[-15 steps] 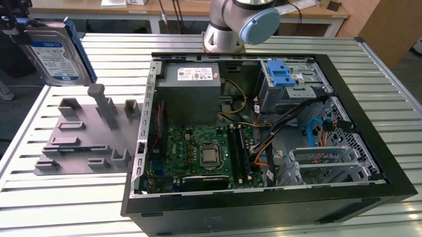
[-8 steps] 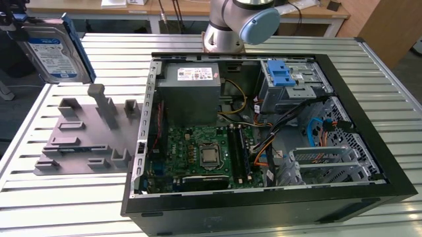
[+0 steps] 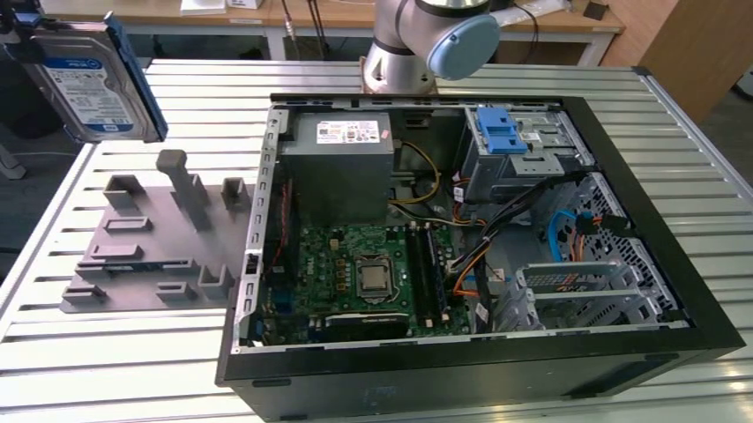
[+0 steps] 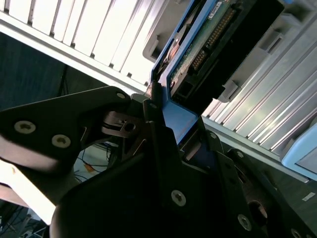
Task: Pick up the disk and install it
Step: 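Pick up the disk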
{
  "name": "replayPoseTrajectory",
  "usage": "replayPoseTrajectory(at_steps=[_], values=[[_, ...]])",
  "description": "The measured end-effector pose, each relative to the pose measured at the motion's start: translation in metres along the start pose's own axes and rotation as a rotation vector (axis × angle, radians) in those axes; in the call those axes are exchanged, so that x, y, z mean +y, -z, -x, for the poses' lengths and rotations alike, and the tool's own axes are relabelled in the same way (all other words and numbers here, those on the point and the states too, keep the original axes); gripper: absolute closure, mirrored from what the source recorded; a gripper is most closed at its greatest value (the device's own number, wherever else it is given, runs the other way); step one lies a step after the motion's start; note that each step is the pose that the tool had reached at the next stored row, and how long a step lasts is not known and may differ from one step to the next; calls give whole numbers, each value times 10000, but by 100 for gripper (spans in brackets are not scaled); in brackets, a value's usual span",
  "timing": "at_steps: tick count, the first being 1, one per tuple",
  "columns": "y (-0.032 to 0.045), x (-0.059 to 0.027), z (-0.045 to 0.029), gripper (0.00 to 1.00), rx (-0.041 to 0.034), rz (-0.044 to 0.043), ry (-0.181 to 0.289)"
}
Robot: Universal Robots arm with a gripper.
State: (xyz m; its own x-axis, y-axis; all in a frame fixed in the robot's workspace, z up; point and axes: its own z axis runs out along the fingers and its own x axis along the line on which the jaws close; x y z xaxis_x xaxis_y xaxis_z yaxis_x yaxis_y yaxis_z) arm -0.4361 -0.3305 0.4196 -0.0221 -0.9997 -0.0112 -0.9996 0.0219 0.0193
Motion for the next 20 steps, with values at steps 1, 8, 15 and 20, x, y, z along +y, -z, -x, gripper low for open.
replayPoseTrajectory(at_steps=[1,8,15,20], values=[[15,0,0,63,0,0,0],[114,2,1,63,0,0,0],[182,4,2,63,0,0,0],[229,5,2,63,0,0,0]])
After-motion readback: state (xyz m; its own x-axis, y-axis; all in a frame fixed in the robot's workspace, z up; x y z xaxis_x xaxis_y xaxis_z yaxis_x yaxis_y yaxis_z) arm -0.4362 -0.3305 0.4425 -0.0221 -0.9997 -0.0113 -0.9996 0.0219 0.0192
